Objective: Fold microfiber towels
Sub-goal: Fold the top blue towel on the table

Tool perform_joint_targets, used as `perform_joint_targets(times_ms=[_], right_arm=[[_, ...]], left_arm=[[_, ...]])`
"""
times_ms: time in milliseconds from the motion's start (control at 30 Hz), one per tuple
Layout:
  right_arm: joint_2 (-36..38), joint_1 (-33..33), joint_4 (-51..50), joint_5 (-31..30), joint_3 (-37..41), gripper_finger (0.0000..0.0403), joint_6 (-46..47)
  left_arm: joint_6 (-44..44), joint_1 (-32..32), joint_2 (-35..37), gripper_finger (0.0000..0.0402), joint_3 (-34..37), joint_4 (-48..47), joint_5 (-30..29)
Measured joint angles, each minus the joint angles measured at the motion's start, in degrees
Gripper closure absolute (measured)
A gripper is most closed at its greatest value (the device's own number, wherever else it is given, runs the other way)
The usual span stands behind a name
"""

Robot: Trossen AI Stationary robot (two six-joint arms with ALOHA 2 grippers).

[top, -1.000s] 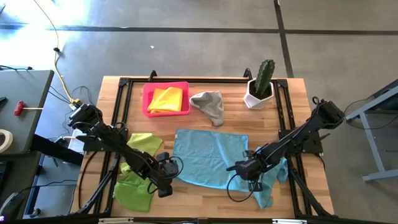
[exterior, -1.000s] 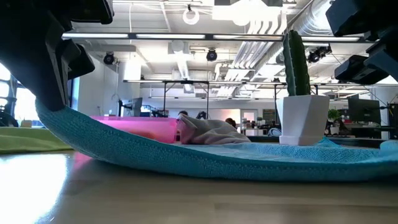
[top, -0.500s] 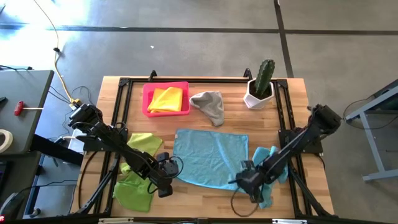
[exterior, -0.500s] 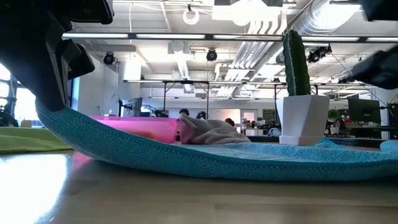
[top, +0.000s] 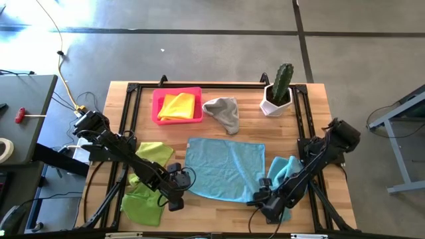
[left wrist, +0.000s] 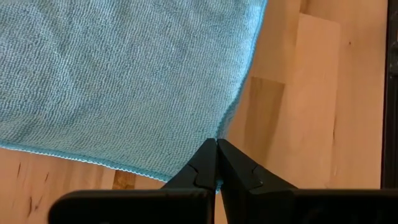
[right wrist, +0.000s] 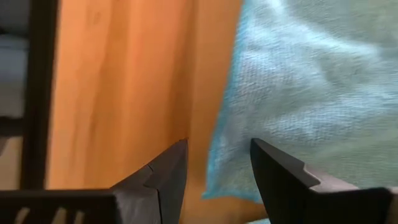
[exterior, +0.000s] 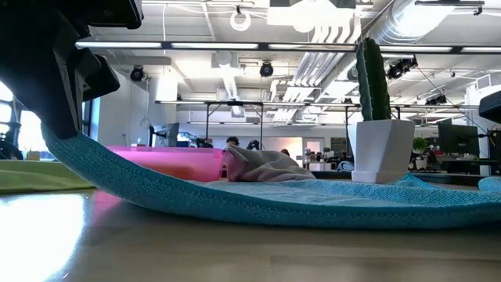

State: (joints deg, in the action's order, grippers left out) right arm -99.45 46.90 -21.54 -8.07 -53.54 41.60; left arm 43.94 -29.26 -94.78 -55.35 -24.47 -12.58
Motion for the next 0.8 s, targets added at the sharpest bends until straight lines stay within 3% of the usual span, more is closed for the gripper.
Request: perform_joint_targets(times_ms=[100,500,633,800], right_arm=[[-0.4,0.7,0.0,-3.5,0.0,0.0236,0.0],[-2.9,2.5,-1.5,-5.3,-0.2,0.0242,2.3],[-2.9,2.9,-3.6,-5.5,-0.2,0.0281,2.7],[-2.9,2.9,-5.9,-5.2,-0.2,0.0367,3.6]], left_arm=[[0.0,0.0,0.0,0.0401,0.0,0.2,0.0],[0.0,0.0,0.0,0.0401,0.0,0.3,0.2],[0.0,0.0,0.0,0.0401,0.0,0.3,0.7],[0.2,0.0,0.0,0.0401,0.0,0.4,0.7]])
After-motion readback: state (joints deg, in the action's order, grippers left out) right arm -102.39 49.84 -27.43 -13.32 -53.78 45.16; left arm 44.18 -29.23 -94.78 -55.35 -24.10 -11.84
